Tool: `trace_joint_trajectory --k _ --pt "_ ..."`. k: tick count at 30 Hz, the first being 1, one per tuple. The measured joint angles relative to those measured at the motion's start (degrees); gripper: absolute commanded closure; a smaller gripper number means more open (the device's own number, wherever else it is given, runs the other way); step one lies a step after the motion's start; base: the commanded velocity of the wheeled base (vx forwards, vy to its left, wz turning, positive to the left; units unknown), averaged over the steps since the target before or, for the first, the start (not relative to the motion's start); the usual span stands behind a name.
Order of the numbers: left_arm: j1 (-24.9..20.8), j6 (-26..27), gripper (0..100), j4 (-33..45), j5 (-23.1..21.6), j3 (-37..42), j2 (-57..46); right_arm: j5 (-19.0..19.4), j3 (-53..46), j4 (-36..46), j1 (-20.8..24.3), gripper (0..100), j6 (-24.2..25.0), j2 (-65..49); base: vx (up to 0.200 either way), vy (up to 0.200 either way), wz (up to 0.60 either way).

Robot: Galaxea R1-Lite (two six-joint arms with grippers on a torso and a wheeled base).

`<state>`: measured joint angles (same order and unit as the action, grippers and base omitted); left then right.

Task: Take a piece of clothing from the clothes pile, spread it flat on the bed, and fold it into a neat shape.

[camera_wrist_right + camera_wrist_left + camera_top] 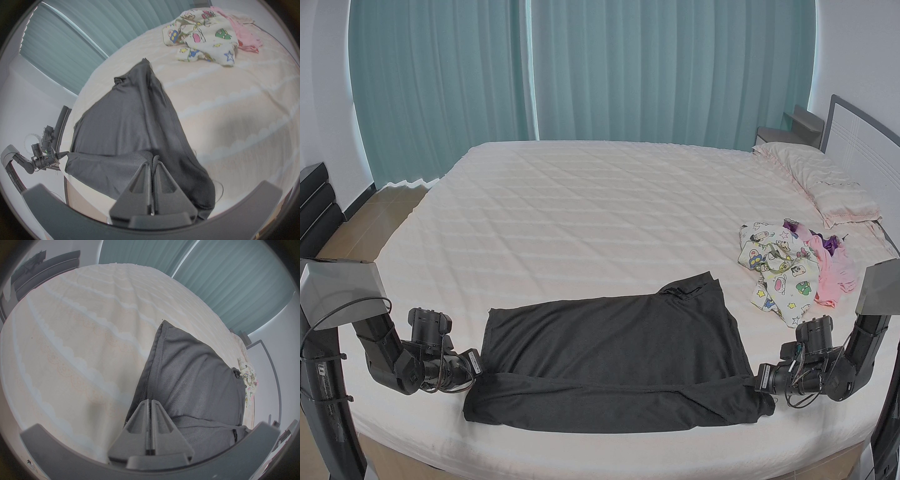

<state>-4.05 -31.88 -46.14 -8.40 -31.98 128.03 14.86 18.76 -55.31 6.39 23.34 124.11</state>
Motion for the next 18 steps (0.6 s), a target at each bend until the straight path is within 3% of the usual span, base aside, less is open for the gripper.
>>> trace_joint_trajectory --k 18 --pt "0.94 -0.35 100 0.02 0.06 0.01 0.15 -0.46 0.0 -20.64 0.02 100 -0.52 5.77 0.0 0.0 0.0"
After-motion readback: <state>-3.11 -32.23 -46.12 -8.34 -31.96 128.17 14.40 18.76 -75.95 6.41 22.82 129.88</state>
